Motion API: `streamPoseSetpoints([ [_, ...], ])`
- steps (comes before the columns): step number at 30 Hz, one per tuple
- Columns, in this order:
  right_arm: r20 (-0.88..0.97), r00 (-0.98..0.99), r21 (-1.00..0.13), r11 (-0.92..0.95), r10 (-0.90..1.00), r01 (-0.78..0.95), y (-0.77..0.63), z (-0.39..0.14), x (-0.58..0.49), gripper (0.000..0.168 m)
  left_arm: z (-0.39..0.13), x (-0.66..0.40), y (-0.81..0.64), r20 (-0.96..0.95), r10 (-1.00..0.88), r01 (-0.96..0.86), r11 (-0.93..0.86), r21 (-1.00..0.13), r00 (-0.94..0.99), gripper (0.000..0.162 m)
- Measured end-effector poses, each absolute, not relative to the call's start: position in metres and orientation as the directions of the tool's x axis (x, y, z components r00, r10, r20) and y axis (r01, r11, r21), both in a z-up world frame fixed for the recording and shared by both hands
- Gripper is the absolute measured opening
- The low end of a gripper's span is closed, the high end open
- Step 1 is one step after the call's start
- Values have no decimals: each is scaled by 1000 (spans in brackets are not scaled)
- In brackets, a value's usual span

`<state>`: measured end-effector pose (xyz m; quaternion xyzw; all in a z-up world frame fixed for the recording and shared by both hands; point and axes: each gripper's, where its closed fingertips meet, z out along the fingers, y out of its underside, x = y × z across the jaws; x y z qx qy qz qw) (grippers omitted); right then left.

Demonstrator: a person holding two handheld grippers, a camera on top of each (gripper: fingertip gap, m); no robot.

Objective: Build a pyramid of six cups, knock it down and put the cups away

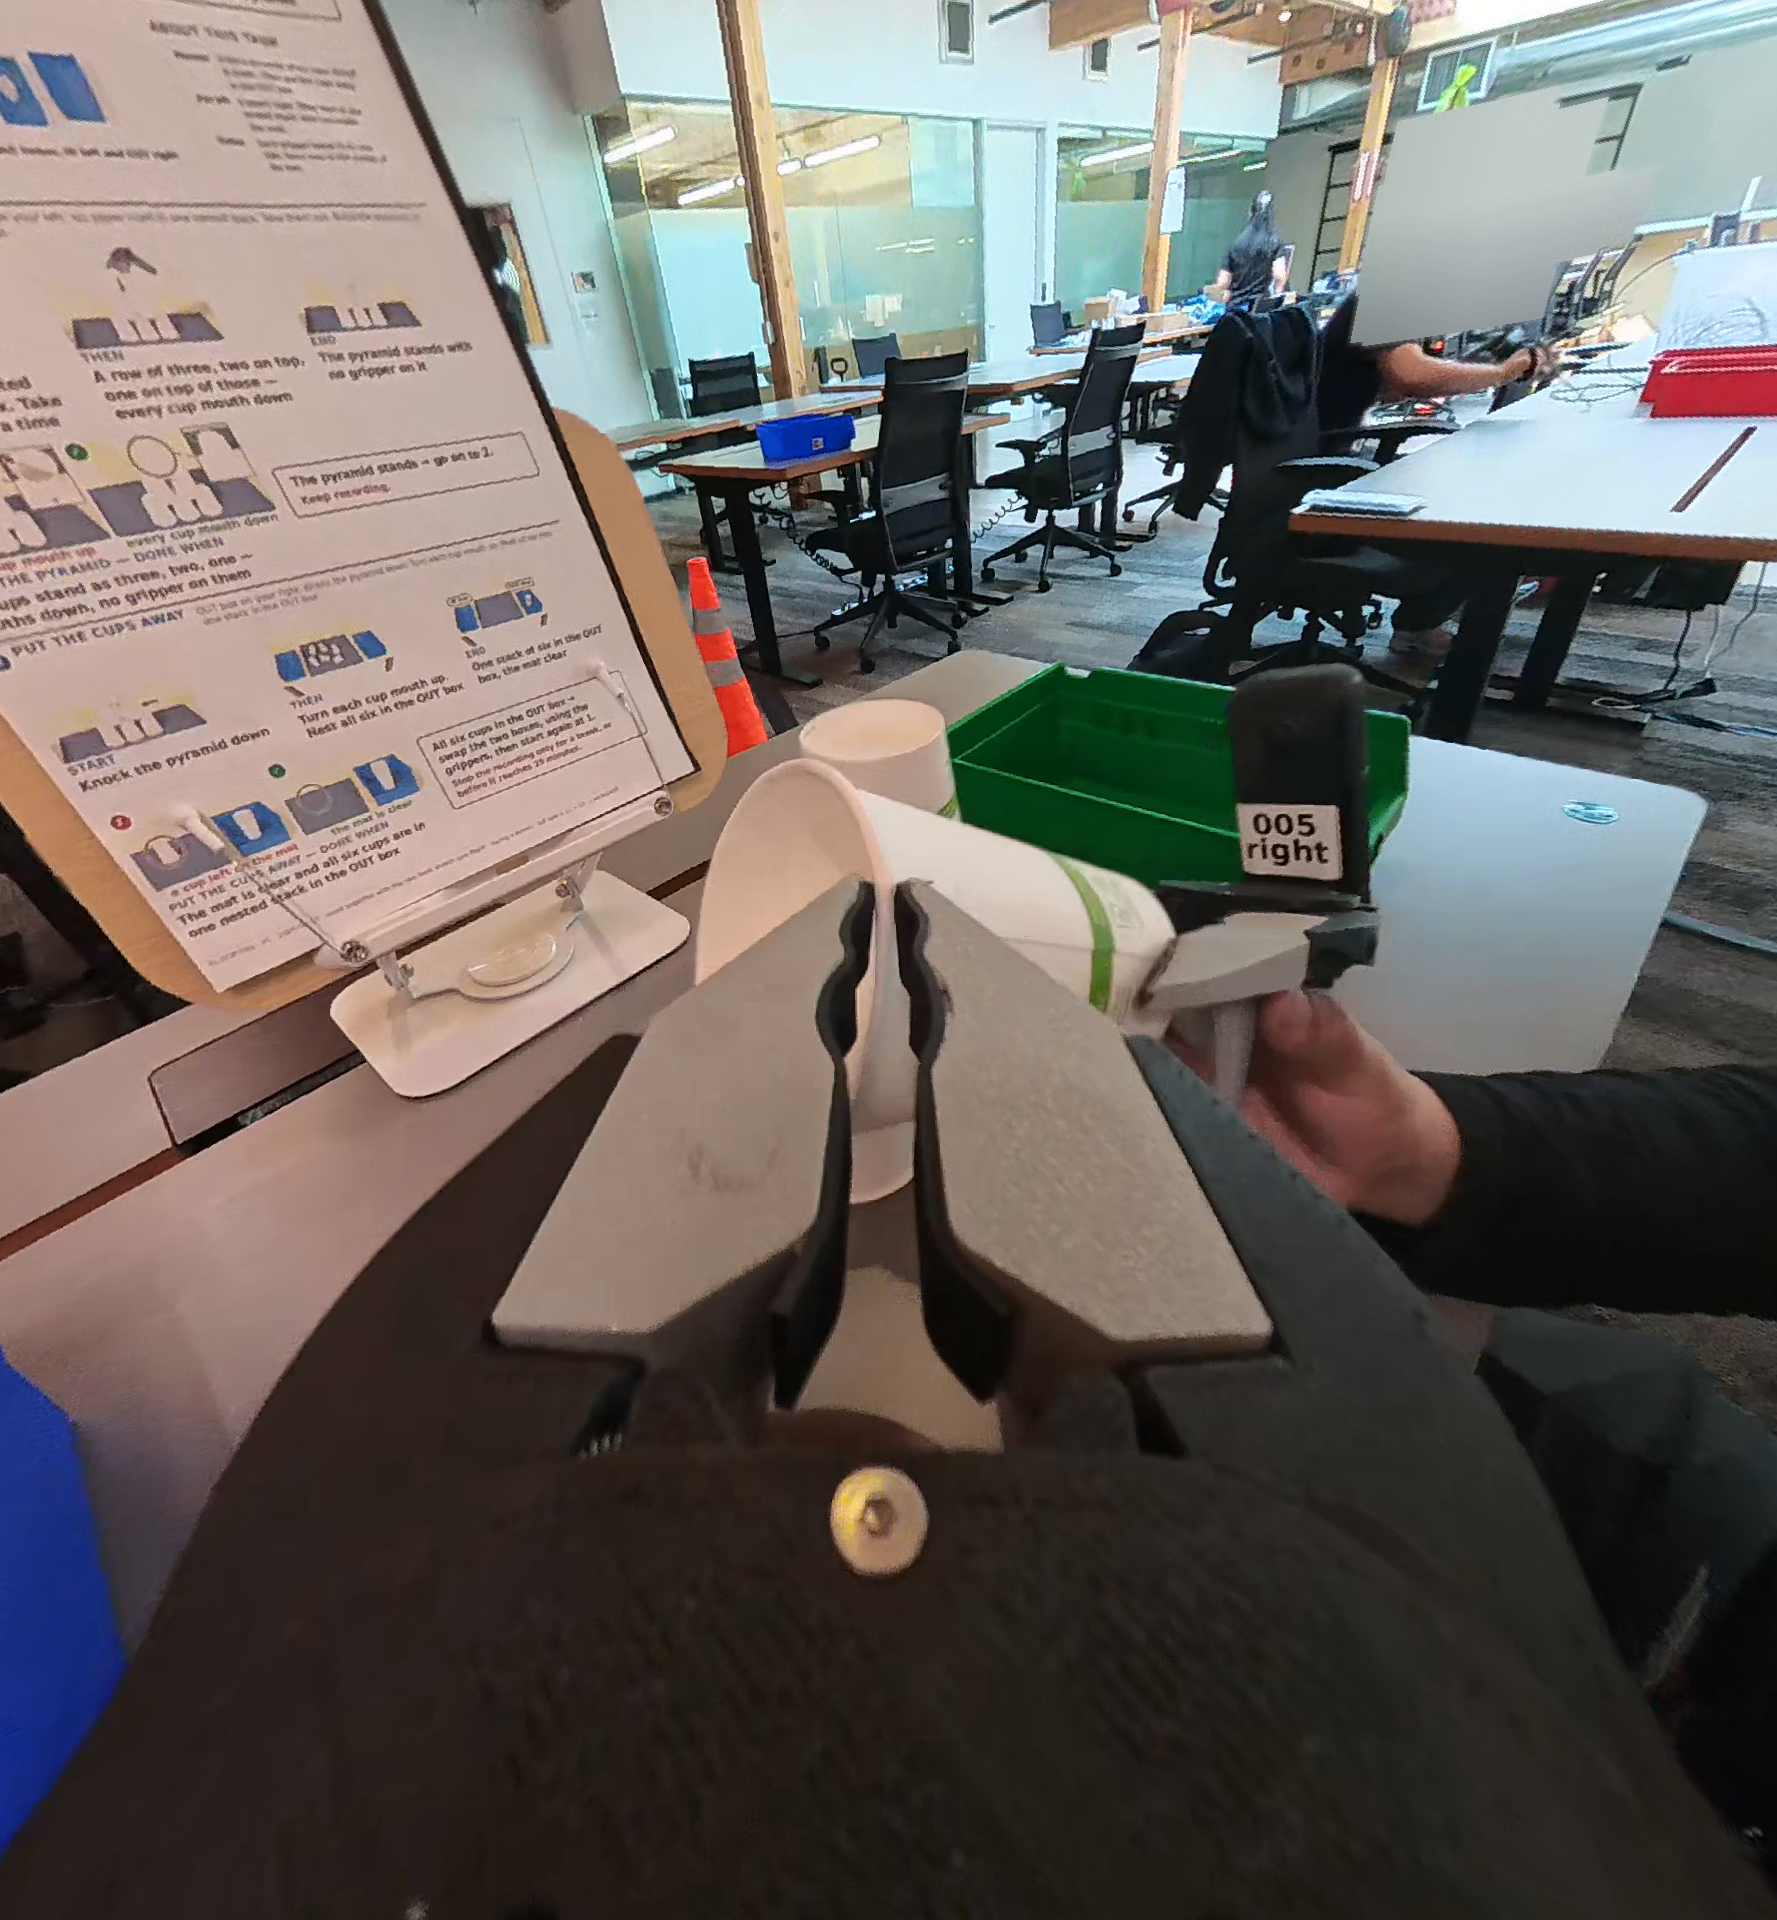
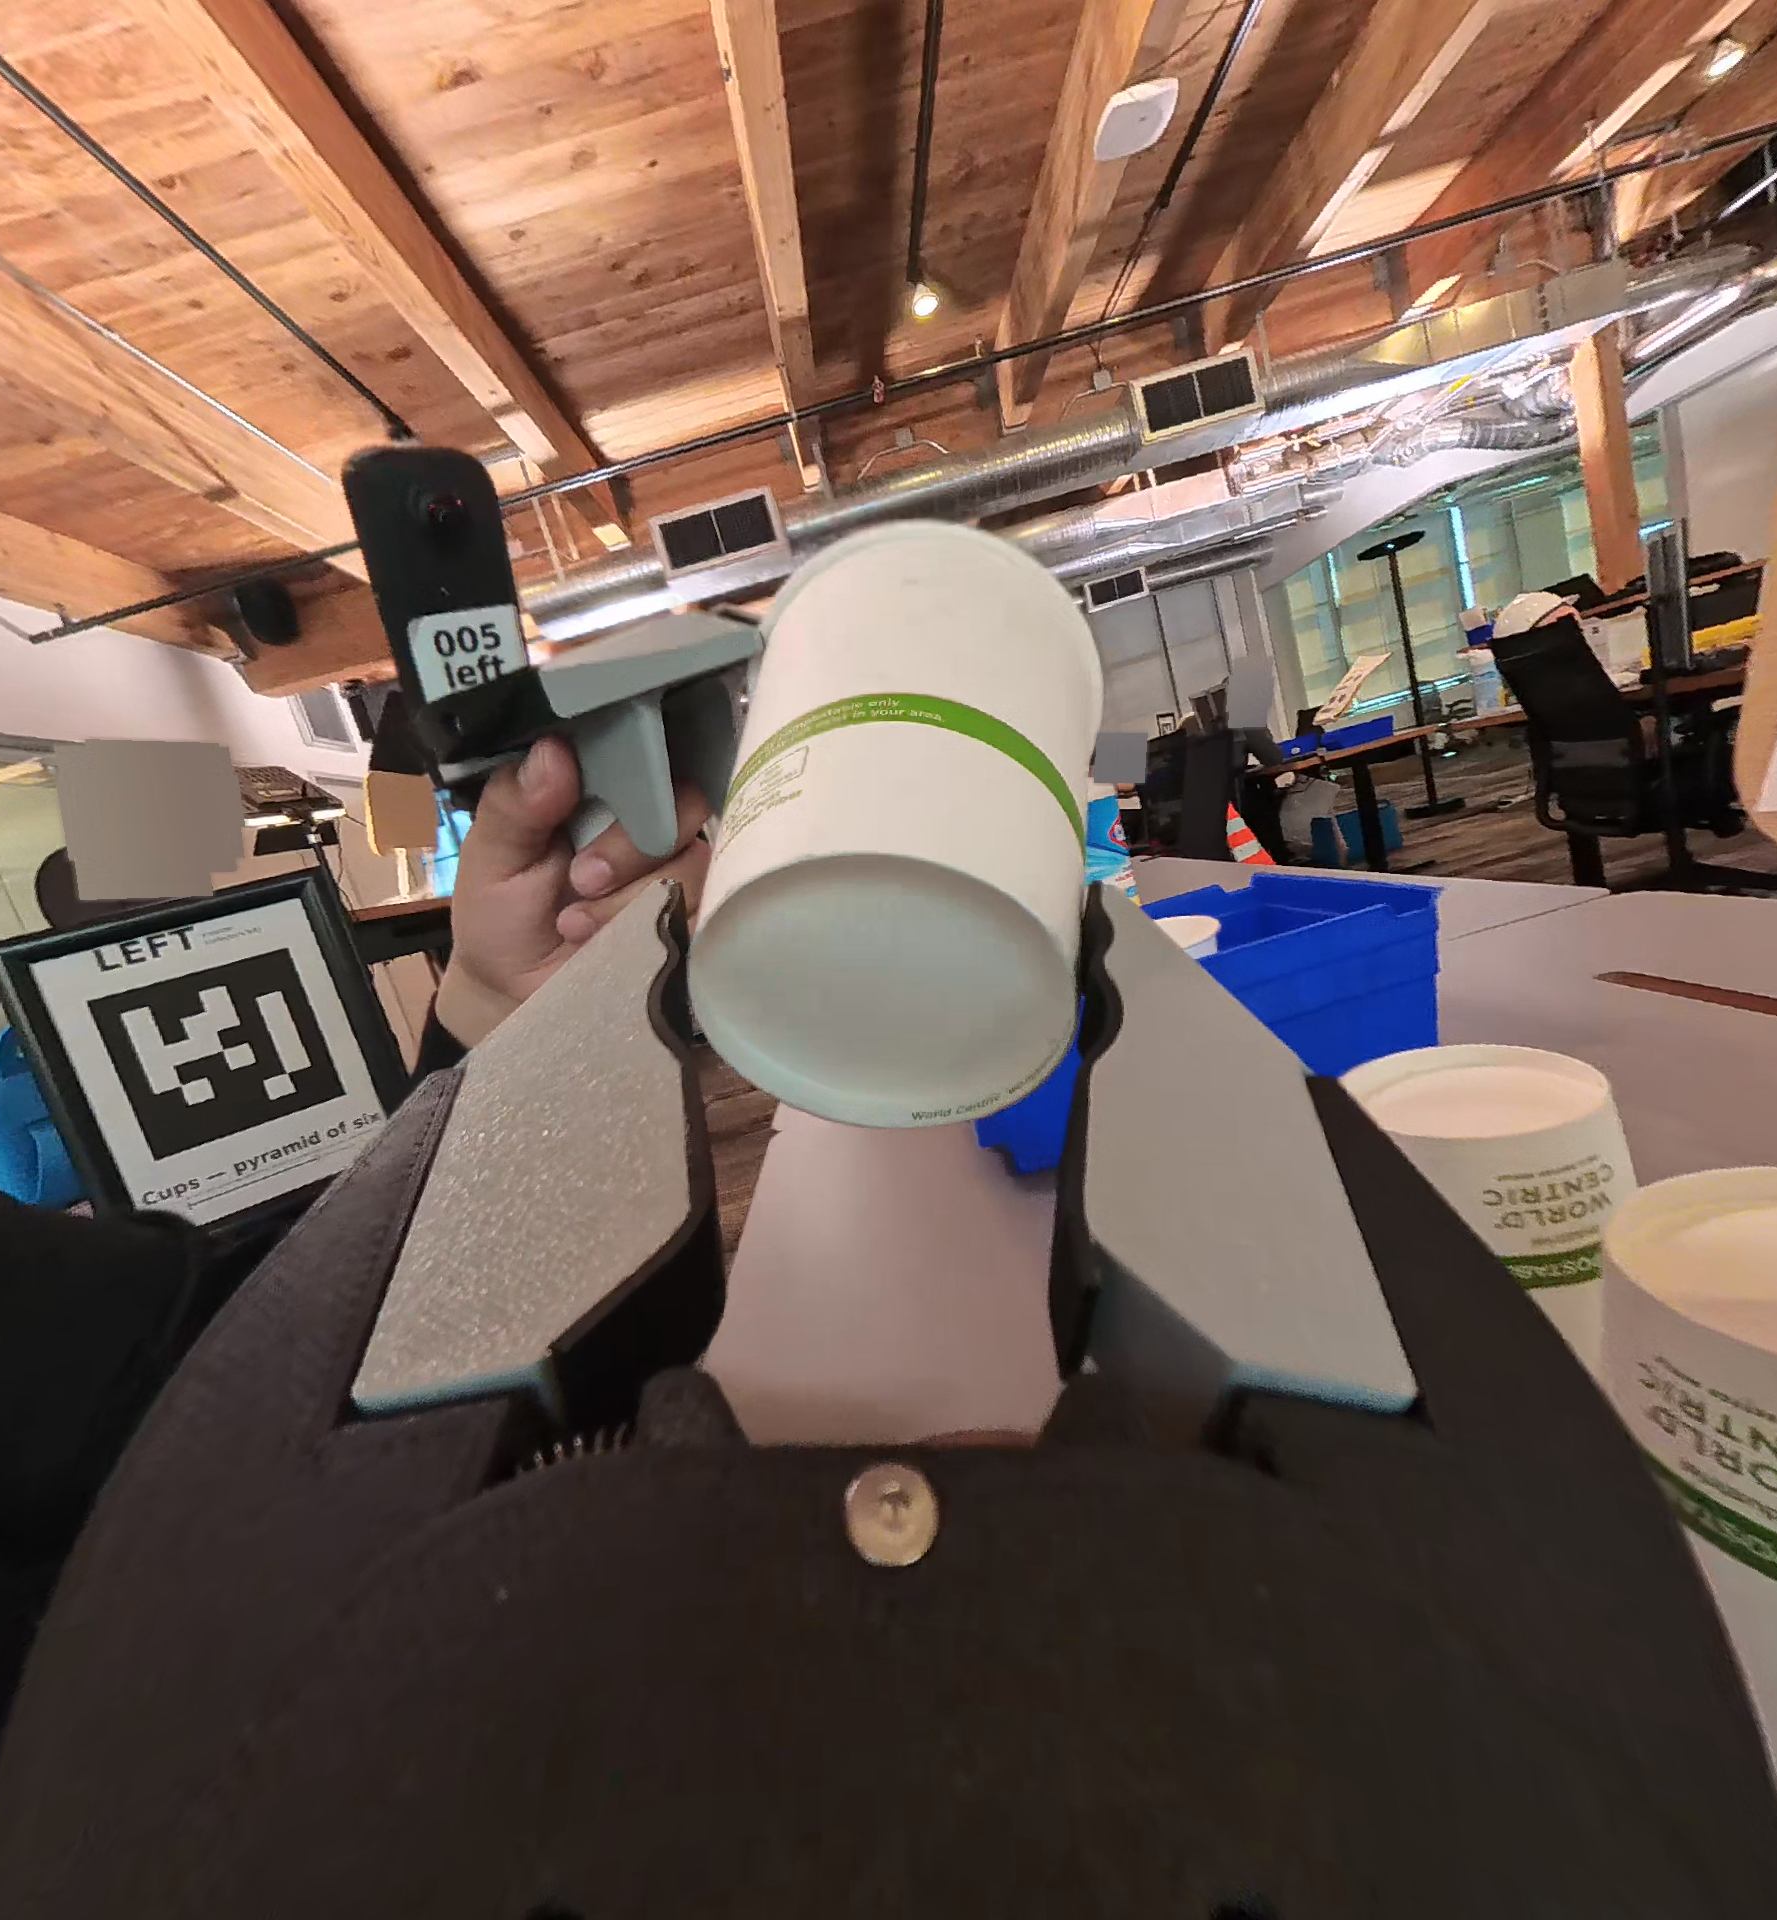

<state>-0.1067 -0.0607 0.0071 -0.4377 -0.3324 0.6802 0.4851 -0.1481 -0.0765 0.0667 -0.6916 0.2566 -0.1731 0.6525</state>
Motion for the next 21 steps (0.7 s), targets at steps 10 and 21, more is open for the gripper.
streamPoseSetpoints([
  [10, -249, -20, -897, -238, 968, -373, -43, 6, -99, 73, 15, -167, -68, 2, -590, -117, -163, -980, 807, 3],
  [21, -245, -53, -896, -247, 968, -369, -44, 9, -96, 73, -32, -158, -87, 75, -680, -175, -292, -940, 729, 5],
])
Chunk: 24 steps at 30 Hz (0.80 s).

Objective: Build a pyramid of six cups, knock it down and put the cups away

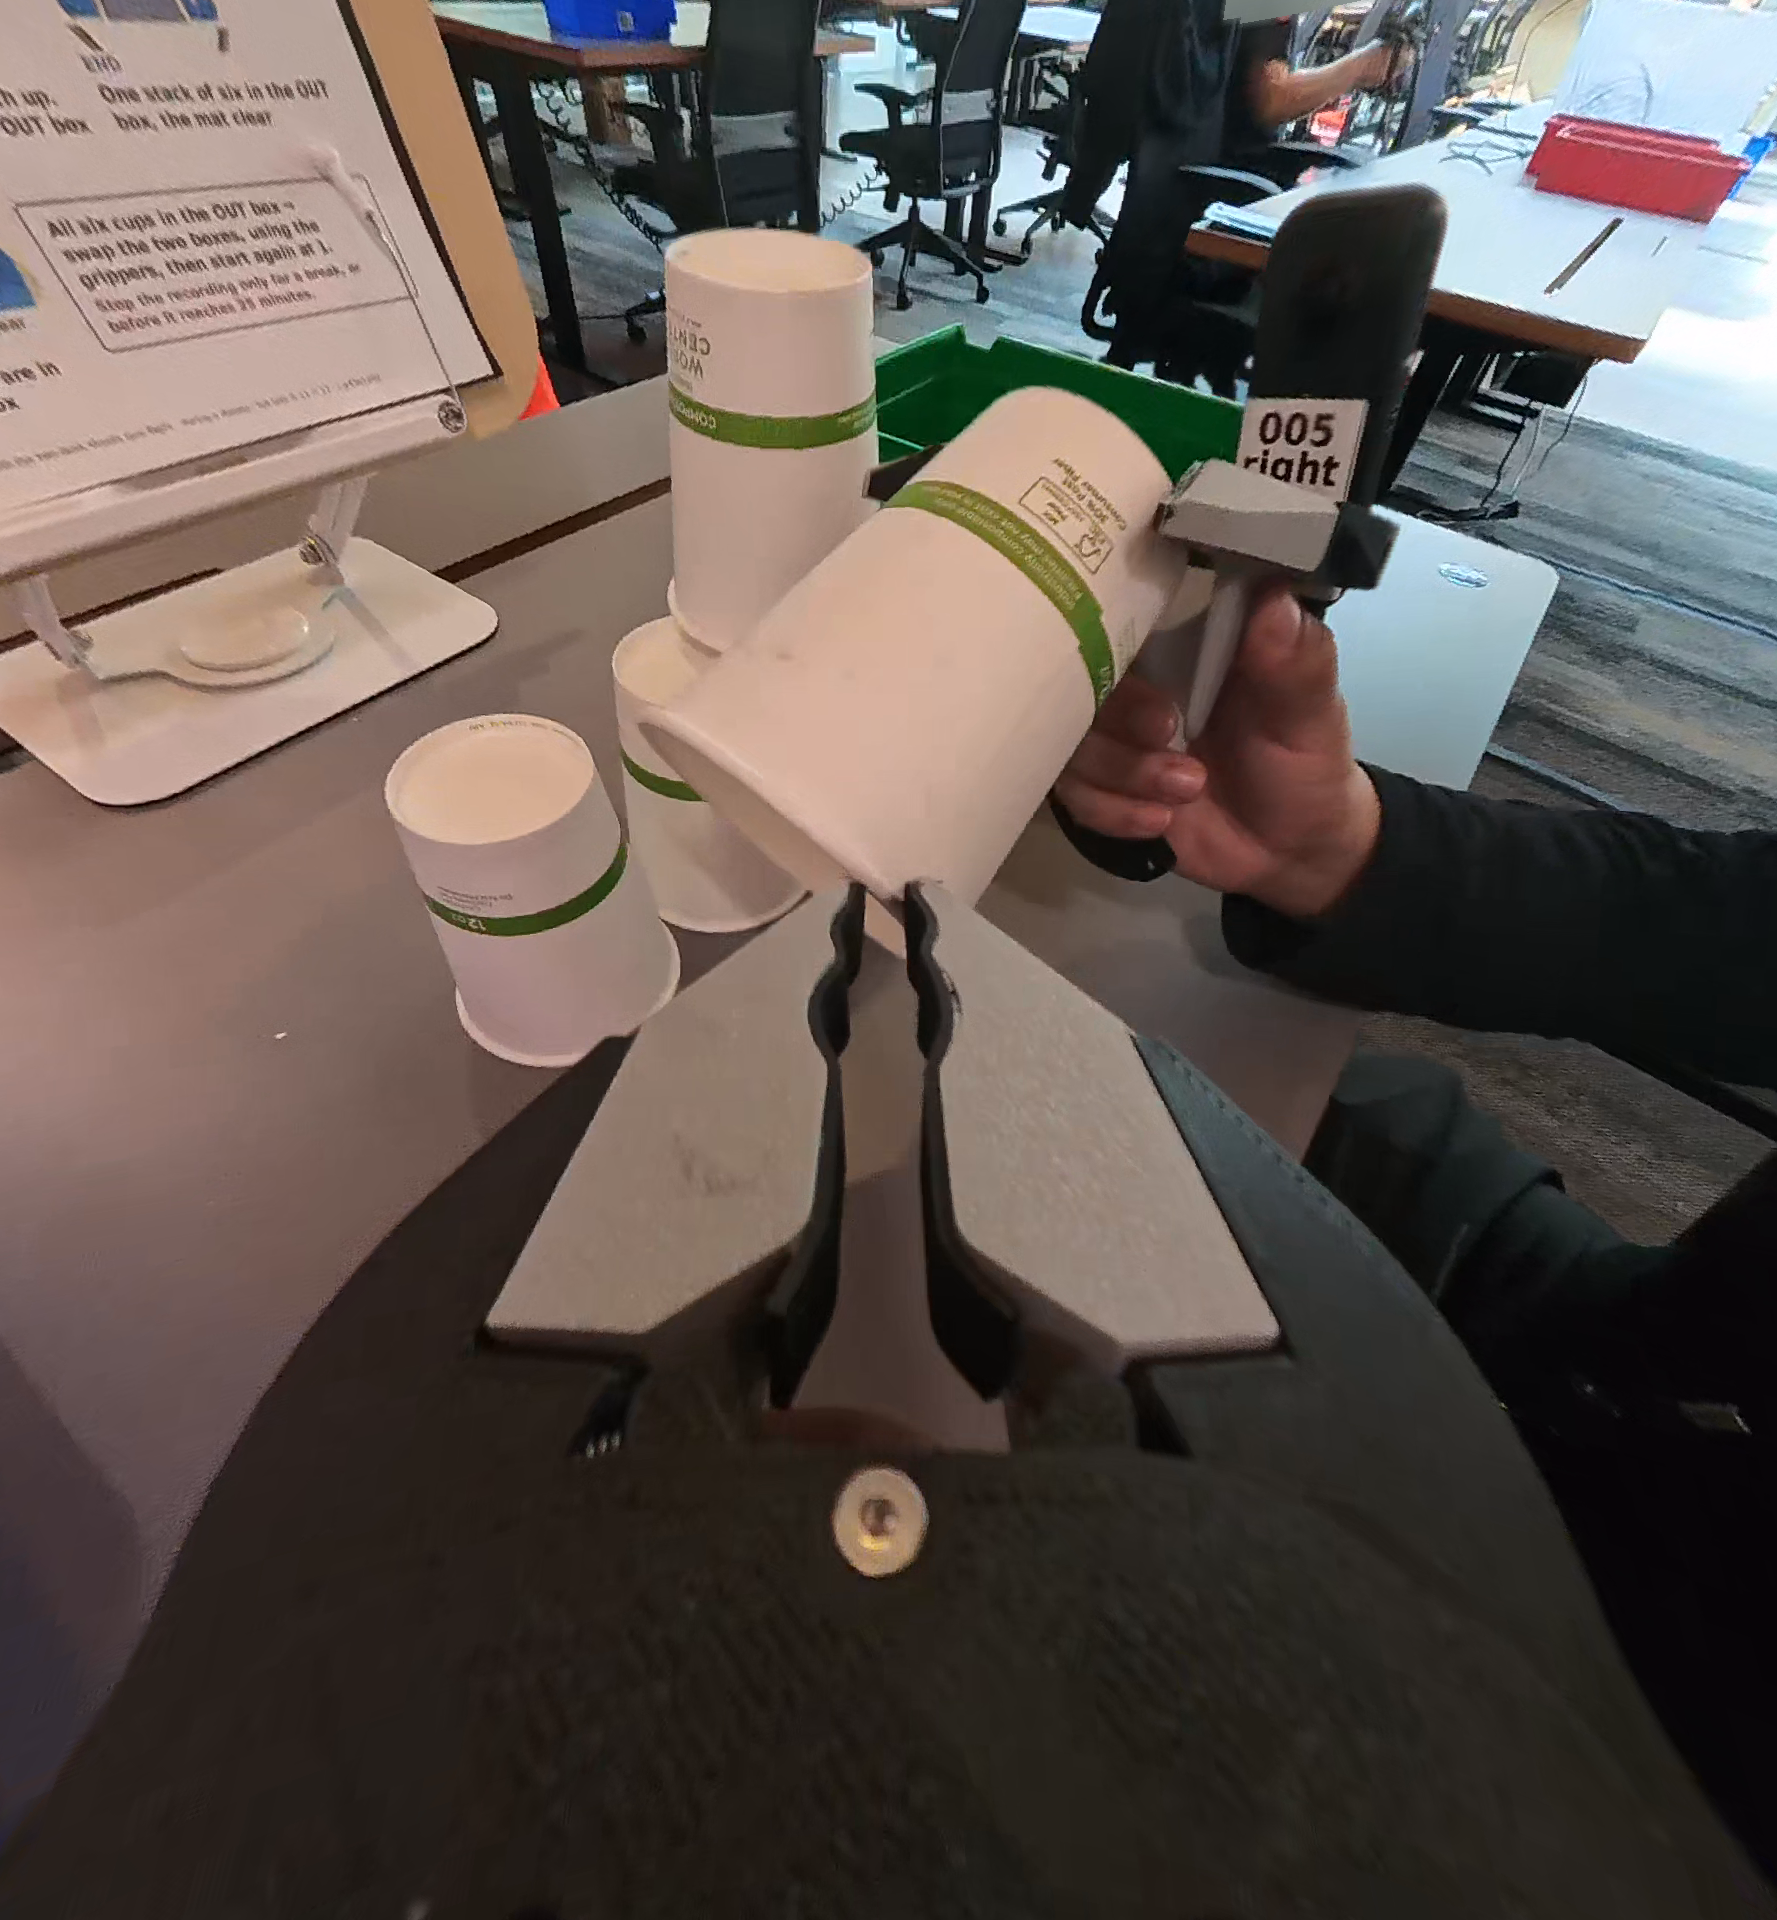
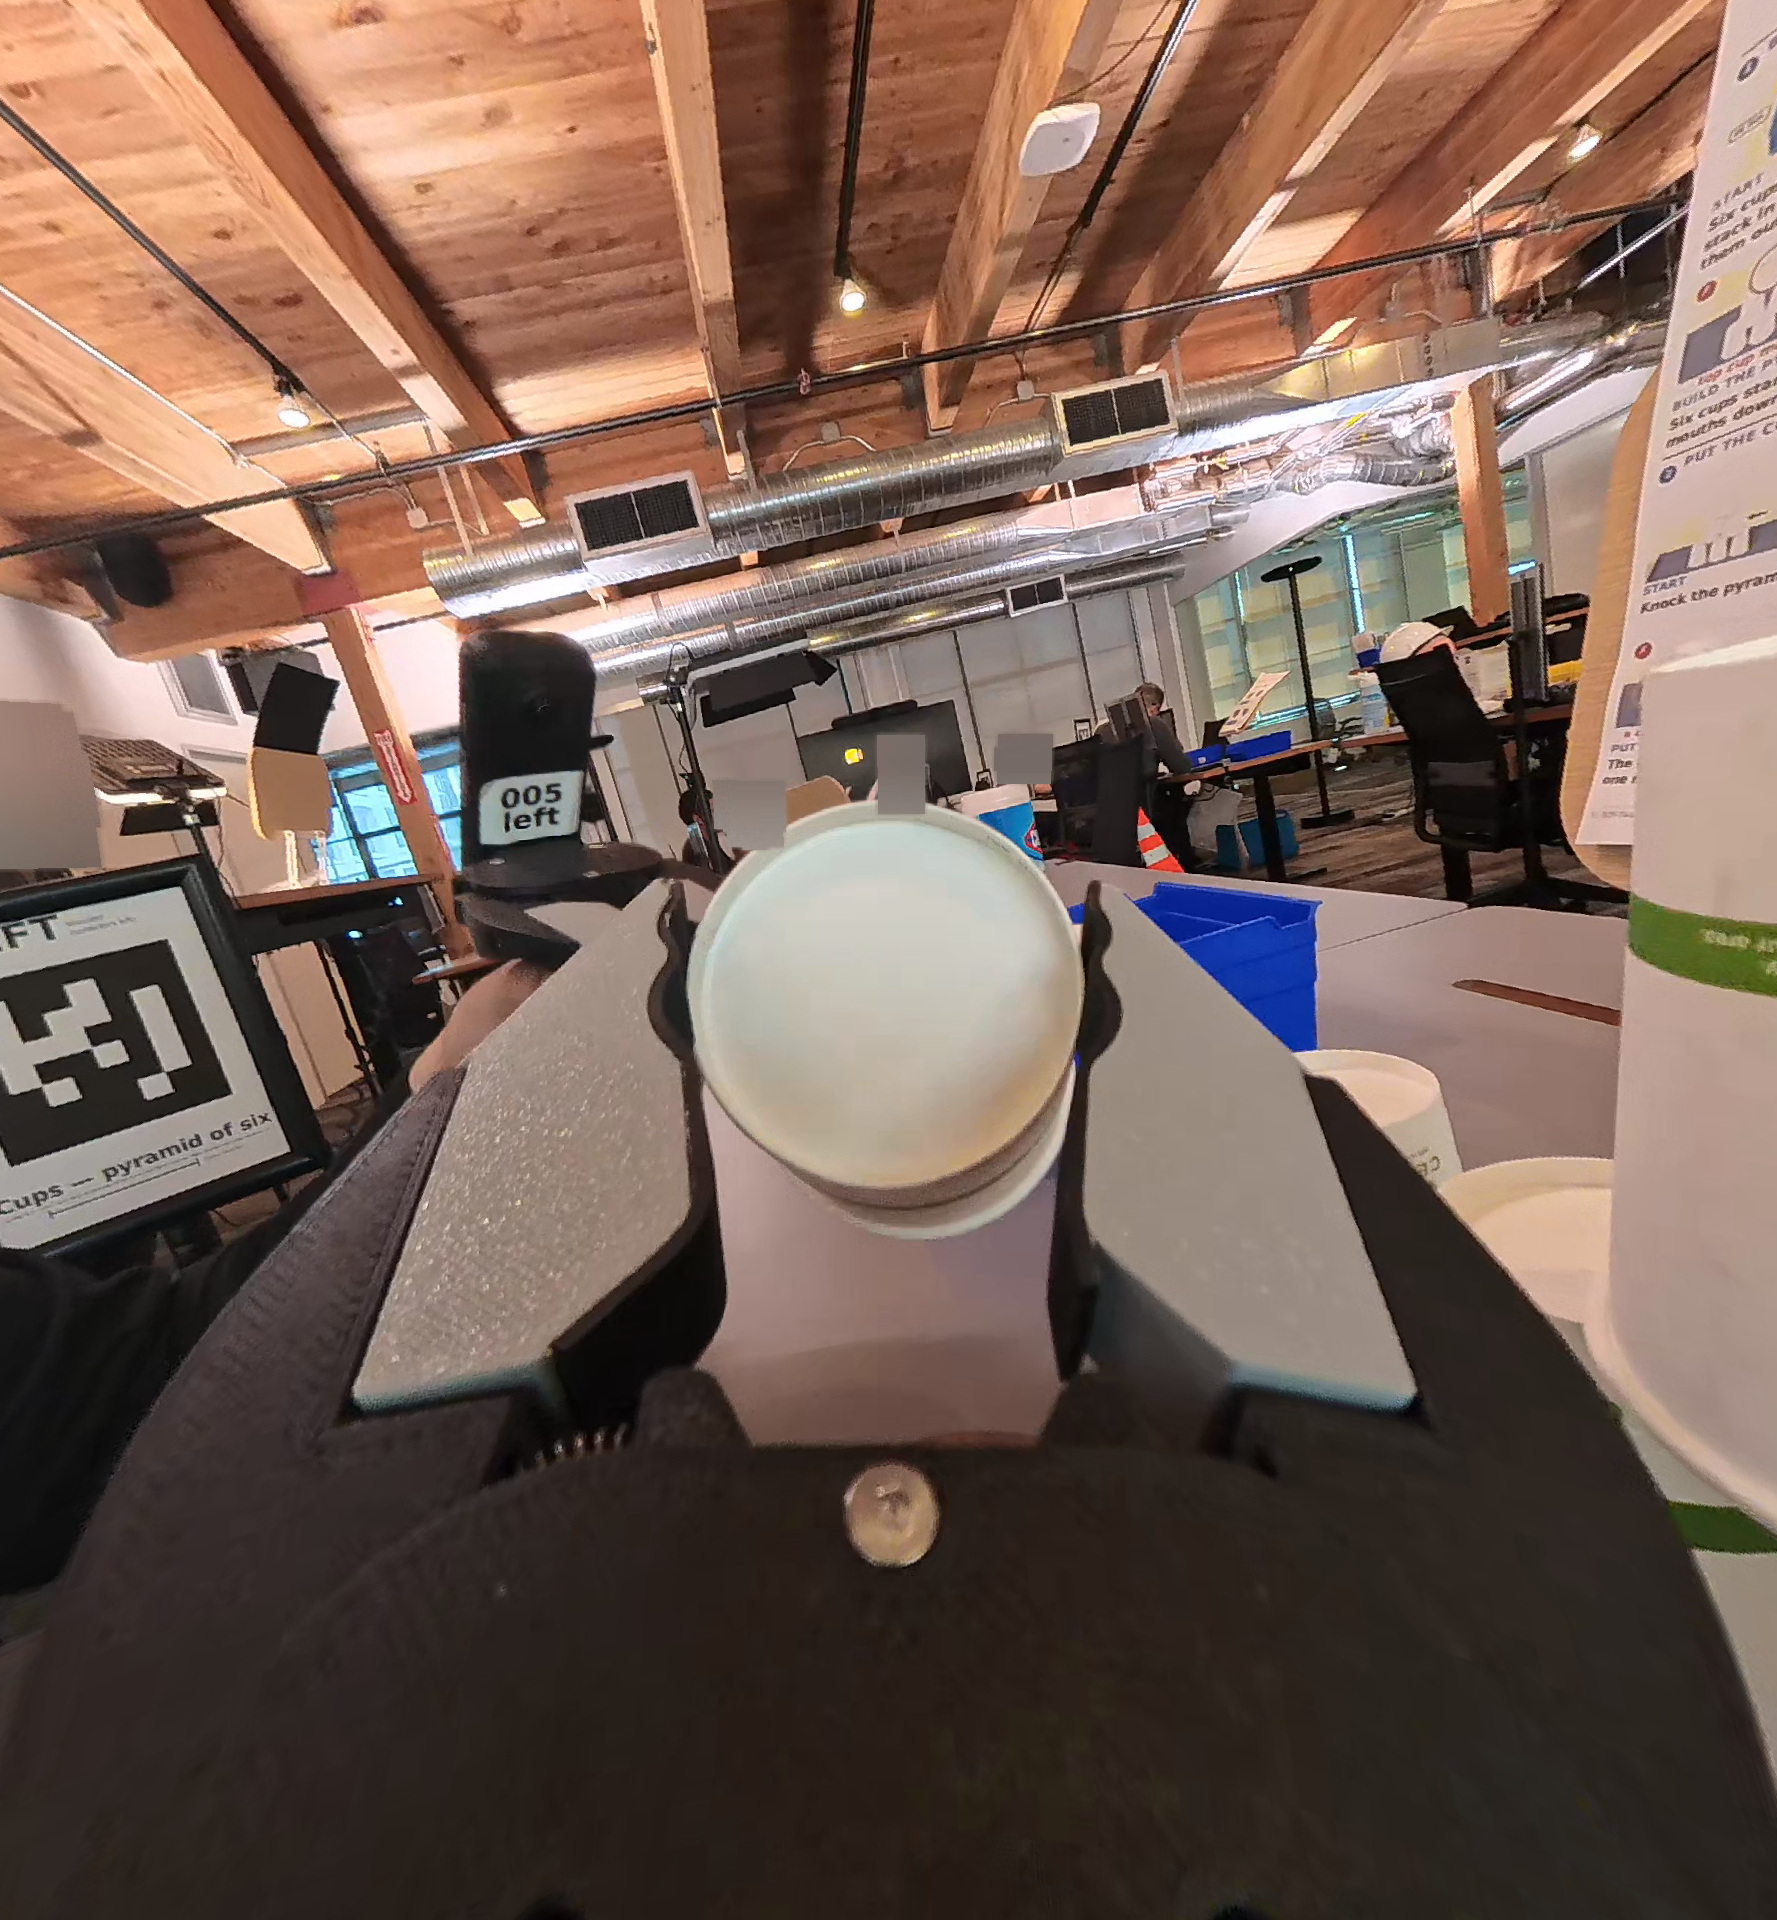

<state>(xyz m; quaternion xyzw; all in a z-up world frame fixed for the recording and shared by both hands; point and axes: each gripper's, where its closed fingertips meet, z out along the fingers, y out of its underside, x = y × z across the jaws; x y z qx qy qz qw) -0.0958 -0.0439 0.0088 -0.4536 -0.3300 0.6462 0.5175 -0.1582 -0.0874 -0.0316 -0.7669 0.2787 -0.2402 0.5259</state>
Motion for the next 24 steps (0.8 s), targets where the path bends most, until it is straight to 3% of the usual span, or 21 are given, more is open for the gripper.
streamPoseSetpoints([
  [12, -249, -34, -905, -245, 968, -347, -40, 4, -99, 72, -61, -148, -93, 324, -719, -8, -416, -909, 615, 3],
  [24, -253, -14, -928, -247, 967, -278, -41, -9, -111, 72, -102, -133, -104, 334, -745, -58, -445, -894, 577, 0],
])
